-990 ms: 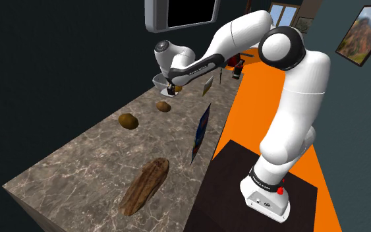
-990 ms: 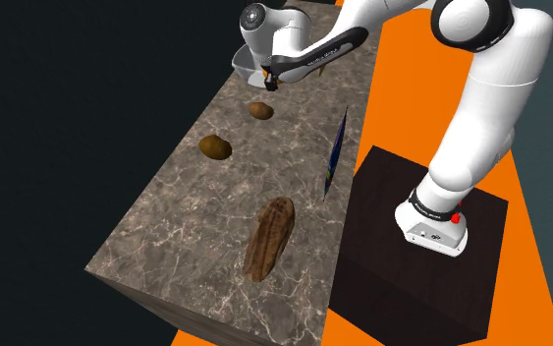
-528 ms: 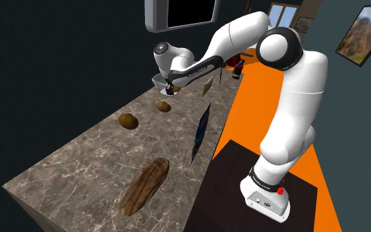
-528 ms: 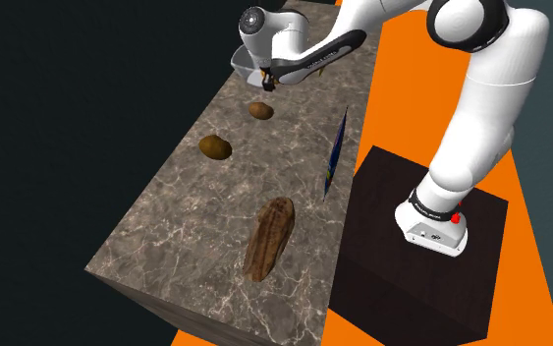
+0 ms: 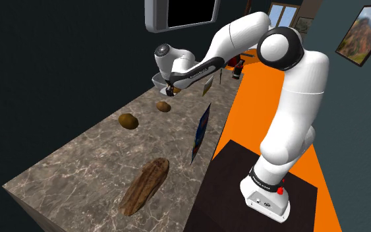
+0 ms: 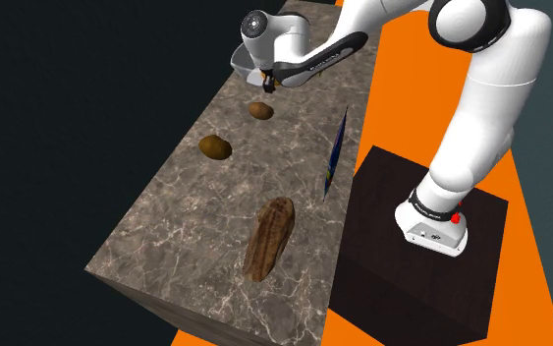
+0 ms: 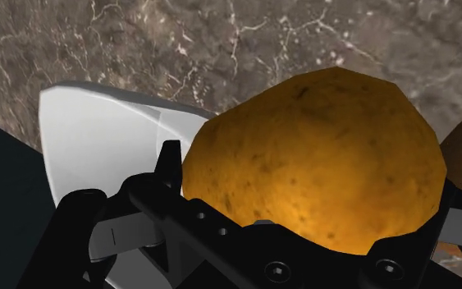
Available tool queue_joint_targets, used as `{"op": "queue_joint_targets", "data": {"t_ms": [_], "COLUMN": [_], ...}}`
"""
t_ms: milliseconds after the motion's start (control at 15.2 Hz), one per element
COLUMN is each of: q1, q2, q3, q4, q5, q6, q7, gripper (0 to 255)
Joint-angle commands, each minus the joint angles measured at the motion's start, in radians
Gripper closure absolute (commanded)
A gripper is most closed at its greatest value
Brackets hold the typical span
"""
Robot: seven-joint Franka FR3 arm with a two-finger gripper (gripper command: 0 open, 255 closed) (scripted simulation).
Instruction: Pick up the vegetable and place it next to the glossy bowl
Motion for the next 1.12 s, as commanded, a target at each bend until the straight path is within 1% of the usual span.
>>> {"op": "queue_joint_targets", "data": {"t_ms": [0, 66, 132, 198, 264, 528, 1056], "q1": [-0.007, -0.003, 0.008, 0.003, -0.002, 0.020, 0.020], "q2": [0.102, 0.102, 0.127, 0.077, 0.095, 0.023, 0.023], "q3": [-0.007, -0.006, -0.001, 0.002, -0.005, 0.029, 0.029], "q4": [-0.014, -0.023, 0.020, -0.044, -0.018, -0.012, -0.012], "q5": [0.005, 0.001, 0.005, 0.012, 0.010, 0.074, 0.074], "q6": [0.005, 0.008, -0.017, -0.002, 0.000, -0.079, -0.079], "q7": [-0.004, 0.009, 0.003, 0.013, -0.002, -0.035, -0.035], "gripper": [0, 0, 0, 0, 0, 0, 0]}}
